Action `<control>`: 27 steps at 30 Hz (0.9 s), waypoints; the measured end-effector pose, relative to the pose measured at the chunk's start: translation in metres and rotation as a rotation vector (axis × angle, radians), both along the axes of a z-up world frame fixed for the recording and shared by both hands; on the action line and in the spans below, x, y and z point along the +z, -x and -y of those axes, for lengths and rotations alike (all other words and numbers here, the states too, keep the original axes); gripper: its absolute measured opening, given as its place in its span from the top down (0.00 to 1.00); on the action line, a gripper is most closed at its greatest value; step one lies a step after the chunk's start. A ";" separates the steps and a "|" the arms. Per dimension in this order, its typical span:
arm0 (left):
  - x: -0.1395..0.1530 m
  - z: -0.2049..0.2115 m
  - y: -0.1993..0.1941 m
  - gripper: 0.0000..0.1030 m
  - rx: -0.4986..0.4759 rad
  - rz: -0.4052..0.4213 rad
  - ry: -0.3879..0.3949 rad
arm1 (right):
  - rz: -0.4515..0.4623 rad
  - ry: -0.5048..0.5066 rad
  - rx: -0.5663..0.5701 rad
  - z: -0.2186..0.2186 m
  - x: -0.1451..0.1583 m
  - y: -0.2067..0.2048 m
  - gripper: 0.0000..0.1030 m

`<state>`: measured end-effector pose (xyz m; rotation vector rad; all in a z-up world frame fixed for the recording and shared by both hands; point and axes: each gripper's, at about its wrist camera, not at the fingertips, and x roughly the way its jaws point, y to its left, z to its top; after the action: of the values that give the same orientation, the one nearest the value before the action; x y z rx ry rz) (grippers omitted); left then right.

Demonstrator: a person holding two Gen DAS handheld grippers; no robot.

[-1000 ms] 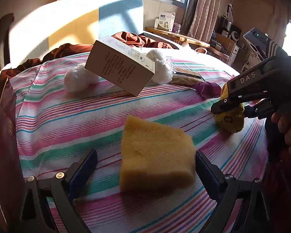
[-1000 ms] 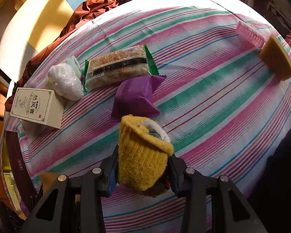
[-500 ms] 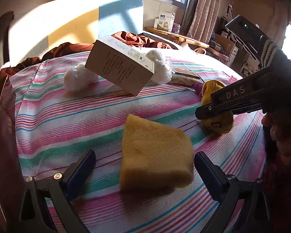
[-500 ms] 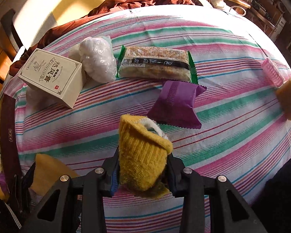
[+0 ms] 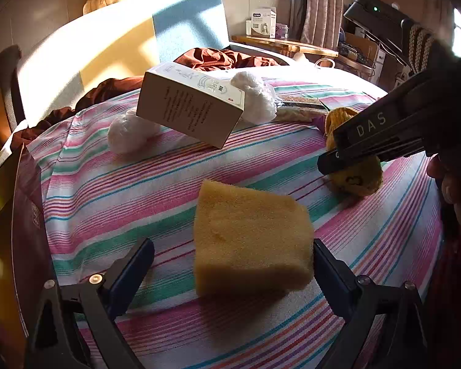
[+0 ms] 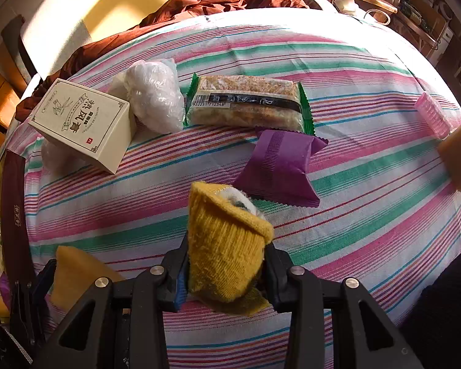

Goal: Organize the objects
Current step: 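Carry the beige sponge into the gold tray and open the left tool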

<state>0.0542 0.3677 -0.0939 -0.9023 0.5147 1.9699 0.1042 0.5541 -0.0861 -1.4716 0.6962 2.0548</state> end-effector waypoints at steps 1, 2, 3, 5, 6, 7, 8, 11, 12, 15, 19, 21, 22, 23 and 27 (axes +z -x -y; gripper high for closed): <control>-0.001 -0.002 -0.001 0.08 -0.007 -0.002 0.005 | 0.000 0.000 0.000 0.000 0.000 -0.001 0.62; -0.001 -0.004 -0.001 0.15 -0.016 0.001 0.002 | 0.000 0.000 0.000 0.001 0.000 0.000 0.62; 0.000 -0.006 -0.002 0.20 -0.026 -0.002 -0.004 | 0.000 0.000 0.000 0.001 0.000 0.000 0.62; 0.002 -0.009 -0.008 0.37 -0.049 -0.031 -0.003 | 0.002 -0.002 0.002 0.001 0.000 0.002 0.62; 0.001 -0.009 -0.010 0.37 -0.052 -0.046 -0.001 | 0.003 -0.003 0.002 0.002 0.000 0.005 0.62; 0.001 -0.007 -0.011 0.38 -0.052 -0.049 -0.007 | 0.002 -0.003 0.003 0.002 0.000 0.005 0.62; 0.001 -0.006 -0.009 0.38 -0.050 -0.037 -0.014 | 0.002 -0.004 0.003 0.003 0.000 0.004 0.62; 0.002 -0.001 -0.006 0.39 -0.036 -0.015 -0.029 | 0.005 -0.007 0.005 0.004 0.000 0.004 0.62; 0.002 0.001 -0.008 0.39 -0.031 -0.017 -0.031 | 0.005 -0.007 0.005 0.004 0.000 0.003 0.62; 0.002 0.005 -0.009 0.38 -0.021 -0.019 -0.035 | 0.006 -0.009 0.006 0.005 0.000 0.003 0.62; 0.002 0.009 -0.009 0.38 -0.005 -0.016 -0.039 | 0.011 -0.015 0.013 0.007 0.000 0.003 0.62; 0.003 0.012 -0.011 0.38 0.003 -0.021 -0.036 | 0.011 -0.015 0.014 0.007 0.000 0.002 0.62; 0.003 0.013 -0.012 0.38 0.007 -0.022 -0.036 | 0.011 -0.014 0.015 0.008 0.000 0.002 0.62; 0.003 0.015 -0.012 0.38 0.013 -0.018 -0.034 | 0.010 -0.014 0.015 0.007 0.000 0.000 0.62; 0.016 0.028 -0.012 0.39 0.047 0.011 -0.051 | 0.007 -0.013 0.021 0.008 0.001 -0.002 0.62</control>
<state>0.0665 0.3392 -0.0783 -0.9004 0.4388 2.0108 0.1059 0.5461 -0.0852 -1.4842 0.6658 2.0652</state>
